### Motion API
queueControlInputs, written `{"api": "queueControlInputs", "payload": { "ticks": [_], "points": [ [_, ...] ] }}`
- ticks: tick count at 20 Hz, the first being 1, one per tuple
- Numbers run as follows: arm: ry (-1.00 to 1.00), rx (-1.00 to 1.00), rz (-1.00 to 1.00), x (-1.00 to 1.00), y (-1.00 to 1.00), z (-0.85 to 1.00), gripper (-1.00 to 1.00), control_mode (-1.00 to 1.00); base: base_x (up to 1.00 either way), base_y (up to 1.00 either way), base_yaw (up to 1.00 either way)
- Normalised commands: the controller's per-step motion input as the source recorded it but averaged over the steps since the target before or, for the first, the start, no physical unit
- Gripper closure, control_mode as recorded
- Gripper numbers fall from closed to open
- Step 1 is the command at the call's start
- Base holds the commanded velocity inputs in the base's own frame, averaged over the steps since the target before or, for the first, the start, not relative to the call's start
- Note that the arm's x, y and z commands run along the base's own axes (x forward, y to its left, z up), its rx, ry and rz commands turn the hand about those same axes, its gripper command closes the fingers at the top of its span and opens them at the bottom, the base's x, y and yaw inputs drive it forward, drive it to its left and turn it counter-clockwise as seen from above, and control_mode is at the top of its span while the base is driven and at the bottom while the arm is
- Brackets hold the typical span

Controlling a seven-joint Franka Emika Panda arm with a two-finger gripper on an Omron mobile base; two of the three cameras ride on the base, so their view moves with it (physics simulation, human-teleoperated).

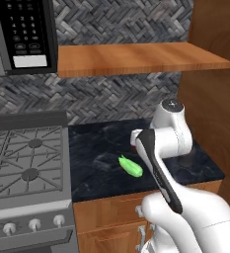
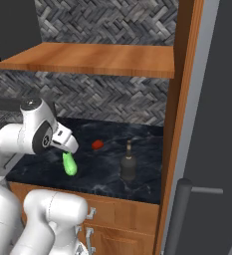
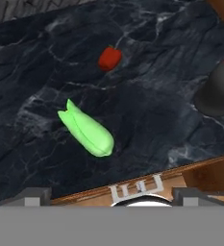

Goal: Place the liquor on the top shelf of the fridge to keep it out of children's reach, and place the corn and bell pepper on lower shelves for easy access.

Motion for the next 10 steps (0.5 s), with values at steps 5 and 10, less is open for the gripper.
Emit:
{"api": "queueControlInputs", "payload": {
  "ticks": [5, 10],
  "points": [
    [0.09, 0.08, 0.05, 0.0, 0.12, -0.55, -1.0, -1.0, 0.0, 0.0, 0.0],
    [0.05, 0.01, 0.12, 0.17, 0.07, -0.31, -1.0, -1.0, 0.0, 0.0, 0.0]
  ]
}}
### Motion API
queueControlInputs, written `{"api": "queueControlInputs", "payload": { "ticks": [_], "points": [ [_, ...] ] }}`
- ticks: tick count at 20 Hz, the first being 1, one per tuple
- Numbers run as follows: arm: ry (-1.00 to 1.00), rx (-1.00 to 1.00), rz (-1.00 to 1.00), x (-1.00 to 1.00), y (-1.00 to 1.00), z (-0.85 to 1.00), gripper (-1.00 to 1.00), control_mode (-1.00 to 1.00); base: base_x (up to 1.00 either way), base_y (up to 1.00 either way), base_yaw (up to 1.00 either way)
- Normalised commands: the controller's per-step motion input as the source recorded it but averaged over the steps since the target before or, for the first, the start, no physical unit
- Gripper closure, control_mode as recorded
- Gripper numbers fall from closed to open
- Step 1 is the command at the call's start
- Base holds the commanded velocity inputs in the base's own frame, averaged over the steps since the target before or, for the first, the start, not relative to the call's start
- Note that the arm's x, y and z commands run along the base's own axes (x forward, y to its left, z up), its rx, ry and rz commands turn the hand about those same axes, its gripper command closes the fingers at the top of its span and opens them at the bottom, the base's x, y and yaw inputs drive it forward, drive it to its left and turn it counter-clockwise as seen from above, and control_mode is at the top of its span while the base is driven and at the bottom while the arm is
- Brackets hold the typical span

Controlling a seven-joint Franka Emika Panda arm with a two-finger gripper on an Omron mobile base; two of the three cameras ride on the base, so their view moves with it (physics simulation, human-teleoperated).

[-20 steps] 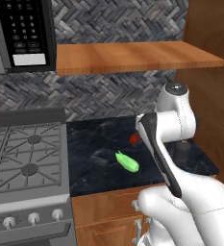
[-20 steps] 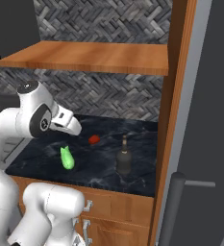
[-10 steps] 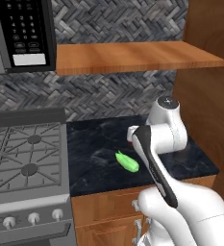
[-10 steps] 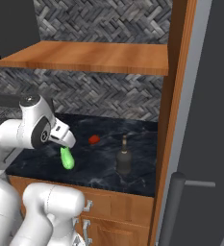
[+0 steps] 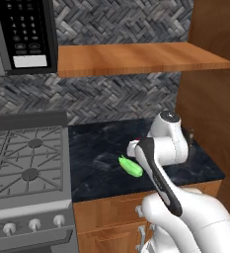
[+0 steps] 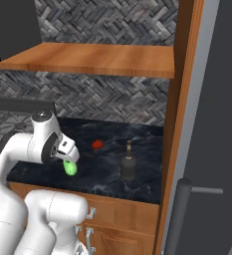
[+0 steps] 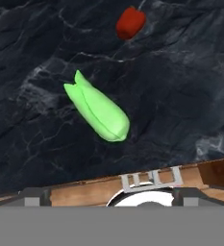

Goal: Place the liquor on the top shelf of the fridge to keep it out of children's reach, and place the corn and bell pepper on lower shelves for easy access.

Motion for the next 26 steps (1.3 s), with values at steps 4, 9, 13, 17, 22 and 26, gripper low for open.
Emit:
{"api": "queueControlInputs", "payload": {
  "ticks": [4, 9, 13, 17, 22, 26],
  "points": [
    [0.07, 0.0, 0.1, 0.35, 0.0, -0.01, -1.0, -1.0, 0.0, 0.0, 0.0],
    [0.04, -0.01, 0.14, 0.34, 0.0, -0.05, -1.0, -1.0, 0.0, 0.0, 0.0],
    [0.01, -0.03, 0.16, 0.24, 0.04, -0.22, -1.0, -1.0, 0.0, 0.0, 0.0],
    [0.0, -0.03, 0.12, 0.19, 0.12, -0.32, -1.0, -1.0, 0.0, 0.0, 0.0],
    [0.0, -0.03, 0.09, 0.18, 0.19, -0.45, -1.0, -1.0, 0.0, 0.0, 0.0],
    [0.0, 0.0, 0.06, 0.22, 0.01, -0.42, -1.0, -1.0, 0.0, 0.0, 0.0]
  ]
}}
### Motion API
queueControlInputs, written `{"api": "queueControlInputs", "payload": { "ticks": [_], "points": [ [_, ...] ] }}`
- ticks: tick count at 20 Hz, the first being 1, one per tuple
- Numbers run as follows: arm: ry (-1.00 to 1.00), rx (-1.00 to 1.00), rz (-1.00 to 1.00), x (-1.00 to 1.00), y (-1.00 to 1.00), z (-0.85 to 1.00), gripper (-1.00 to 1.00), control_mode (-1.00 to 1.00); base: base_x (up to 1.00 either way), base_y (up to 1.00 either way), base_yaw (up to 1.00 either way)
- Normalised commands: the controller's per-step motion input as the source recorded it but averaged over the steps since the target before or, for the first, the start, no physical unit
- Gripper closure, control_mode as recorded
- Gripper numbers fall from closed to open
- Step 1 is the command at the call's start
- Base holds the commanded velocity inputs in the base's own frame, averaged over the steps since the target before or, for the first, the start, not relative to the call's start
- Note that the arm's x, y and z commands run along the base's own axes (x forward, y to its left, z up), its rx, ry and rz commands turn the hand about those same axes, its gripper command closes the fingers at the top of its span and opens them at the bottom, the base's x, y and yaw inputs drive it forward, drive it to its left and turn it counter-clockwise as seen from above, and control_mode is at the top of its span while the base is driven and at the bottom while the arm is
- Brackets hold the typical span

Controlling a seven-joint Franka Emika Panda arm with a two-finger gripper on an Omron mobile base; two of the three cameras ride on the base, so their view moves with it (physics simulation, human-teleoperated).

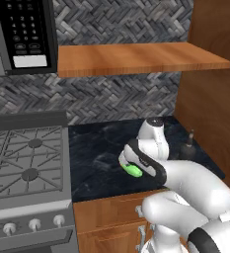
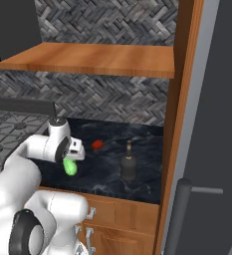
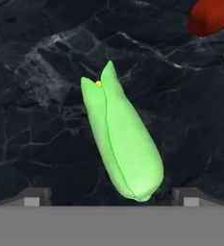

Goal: Place the liquor on the top shelf of the fridge to keep it out of children's reach, and place the corn and bell pepper on lower shelves for easy access.

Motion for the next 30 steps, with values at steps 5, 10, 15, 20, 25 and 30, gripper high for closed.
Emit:
{"api": "queueControlInputs", "payload": {
  "ticks": [5, 10, 15, 20, 25, 30],
  "points": [
    [0.0, 0.0, 0.03, 0.26, 0.0, -0.36, -1.0, -1.0, 0.0, 0.0, 0.0],
    [0.0, 0.0, 0.02, 0.26, 0.0, -0.36, -1.0, -1.0, 0.0, 0.0, 0.0],
    [0.0, 0.0, 0.02, 0.25, 0.0, -0.39, -1.0, -1.0, 0.0, 0.0, 0.0],
    [0.0, 0.0, 0.03, 0.16, 0.0, -0.53, 1.0, -1.0, 0.0, 0.0, 0.0],
    [0.05, -0.02, 0.05, -0.23, 0.03, -0.62, 1.0, -1.0, 0.0, 0.0, 0.0],
    [-0.06, 0.01, 0.07, -0.66, -0.05, 0.0, 1.0, -1.0, 0.0, 0.0, 0.0]
  ]
}}
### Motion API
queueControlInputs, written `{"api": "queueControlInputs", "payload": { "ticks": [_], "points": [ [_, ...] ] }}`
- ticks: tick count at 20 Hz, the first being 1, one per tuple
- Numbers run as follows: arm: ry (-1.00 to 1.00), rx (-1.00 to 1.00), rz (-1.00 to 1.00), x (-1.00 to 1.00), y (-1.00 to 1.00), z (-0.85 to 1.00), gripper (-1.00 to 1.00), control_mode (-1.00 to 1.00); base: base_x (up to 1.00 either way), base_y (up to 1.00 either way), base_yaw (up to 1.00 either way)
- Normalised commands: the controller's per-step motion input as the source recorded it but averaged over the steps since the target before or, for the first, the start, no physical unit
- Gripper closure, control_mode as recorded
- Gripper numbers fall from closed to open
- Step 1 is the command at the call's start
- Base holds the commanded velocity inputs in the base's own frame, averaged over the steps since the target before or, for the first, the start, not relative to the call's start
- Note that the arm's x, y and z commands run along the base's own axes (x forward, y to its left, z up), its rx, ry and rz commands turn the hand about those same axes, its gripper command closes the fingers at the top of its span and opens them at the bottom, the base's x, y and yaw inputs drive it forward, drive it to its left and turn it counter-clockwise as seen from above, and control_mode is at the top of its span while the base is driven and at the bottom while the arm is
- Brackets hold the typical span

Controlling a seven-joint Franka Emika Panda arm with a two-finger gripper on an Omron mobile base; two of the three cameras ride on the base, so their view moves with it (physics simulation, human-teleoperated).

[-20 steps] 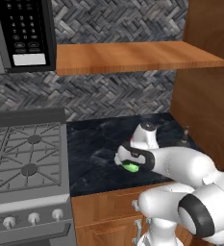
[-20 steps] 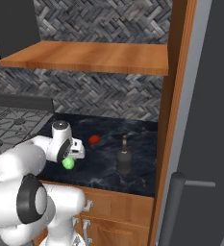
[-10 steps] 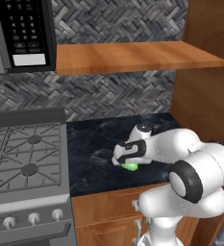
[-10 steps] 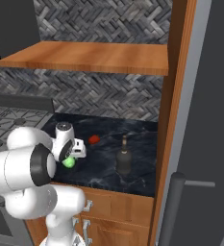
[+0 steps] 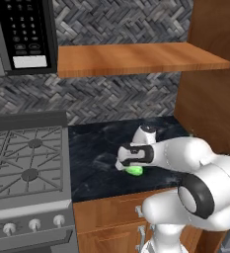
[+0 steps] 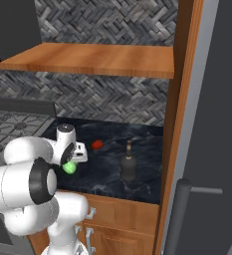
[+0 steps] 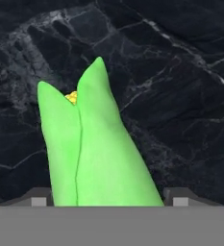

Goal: Place the liquor on the top shelf of the fridge to keep it out of children's reach, and place the corn and bell pepper on lower shelves for easy access.

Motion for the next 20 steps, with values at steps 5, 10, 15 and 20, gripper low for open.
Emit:
{"api": "queueControlInputs", "payload": {
  "ticks": [5, 10, 15, 20],
  "points": [
    [-0.17, 0.05, 0.05, -0.8, -0.18, 0.92, 1.0, -1.0, 0.0, 0.0, 0.0],
    [-0.14, 0.01, 0.01, -0.72, -0.18, 1.0, 1.0, -1.0, 0.0, 0.0, 0.0],
    [-0.13, 0.0, 0.0, -0.64, 0.0, 1.0, 1.0, -1.0, 0.0, 0.0, 0.0],
    [-0.09, 0.0, 0.0, -0.59, -0.05, 1.0, 1.0, -1.0, 0.0, 0.0, 0.0]
  ]
}}
